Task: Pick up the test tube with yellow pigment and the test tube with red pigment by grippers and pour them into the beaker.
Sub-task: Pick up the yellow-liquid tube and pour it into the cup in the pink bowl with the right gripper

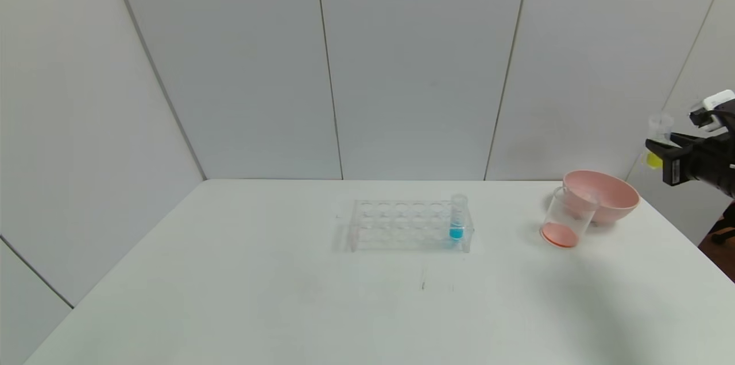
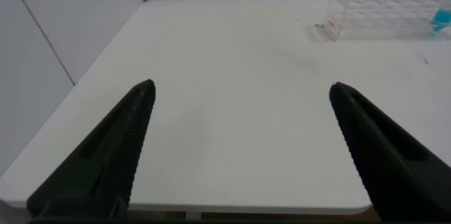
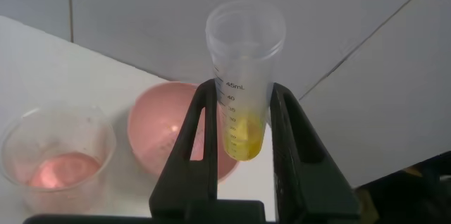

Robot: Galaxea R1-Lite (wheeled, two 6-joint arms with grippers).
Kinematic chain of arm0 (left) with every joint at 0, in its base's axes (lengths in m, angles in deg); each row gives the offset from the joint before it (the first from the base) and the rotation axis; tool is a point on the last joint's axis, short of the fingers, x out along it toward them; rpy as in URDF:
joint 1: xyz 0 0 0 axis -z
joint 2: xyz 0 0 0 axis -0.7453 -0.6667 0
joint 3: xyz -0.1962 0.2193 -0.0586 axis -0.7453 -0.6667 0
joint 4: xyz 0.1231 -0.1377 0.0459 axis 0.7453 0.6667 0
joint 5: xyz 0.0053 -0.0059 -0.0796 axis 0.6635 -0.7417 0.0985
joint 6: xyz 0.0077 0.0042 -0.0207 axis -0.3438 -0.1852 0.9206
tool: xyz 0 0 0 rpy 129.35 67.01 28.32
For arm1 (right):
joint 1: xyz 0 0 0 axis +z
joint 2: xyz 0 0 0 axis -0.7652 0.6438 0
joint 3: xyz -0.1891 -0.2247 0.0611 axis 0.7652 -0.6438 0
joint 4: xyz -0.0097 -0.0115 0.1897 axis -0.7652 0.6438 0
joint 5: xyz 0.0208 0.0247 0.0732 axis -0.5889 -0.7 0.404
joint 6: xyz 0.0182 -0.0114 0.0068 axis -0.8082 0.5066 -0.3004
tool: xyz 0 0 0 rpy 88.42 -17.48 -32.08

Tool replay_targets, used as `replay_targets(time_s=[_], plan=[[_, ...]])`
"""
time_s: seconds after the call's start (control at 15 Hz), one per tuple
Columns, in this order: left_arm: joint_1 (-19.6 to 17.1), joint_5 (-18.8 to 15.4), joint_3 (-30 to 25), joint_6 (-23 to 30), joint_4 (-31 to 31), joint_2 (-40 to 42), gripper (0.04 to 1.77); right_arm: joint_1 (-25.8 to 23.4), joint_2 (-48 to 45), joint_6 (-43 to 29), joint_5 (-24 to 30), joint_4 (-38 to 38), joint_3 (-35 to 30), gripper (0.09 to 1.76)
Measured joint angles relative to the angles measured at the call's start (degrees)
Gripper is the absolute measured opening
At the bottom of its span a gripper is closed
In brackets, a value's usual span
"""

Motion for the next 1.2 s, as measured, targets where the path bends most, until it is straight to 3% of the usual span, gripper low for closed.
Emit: replay_targets(time_s=[0.33, 0.67, 1.2], plan=[[0.0, 0.0, 0.0, 0.0, 0.0, 0.0, 1.76, -0.39, 2.38, 13.89, 0.9, -1.73, 0.74, 0.51], [0.02, 0.0, 0.0, 0.0, 0.0, 0.0, 1.76, 0.35, 5.11, 25.76, 4.38, -8.35, 0.16, 0.51], [0.0, 0.0, 0.0, 0.0, 0.0, 0.0, 1.76, 0.79, 8.52, 39.67, 6.33, -15.82, -3.75, 0.51]])
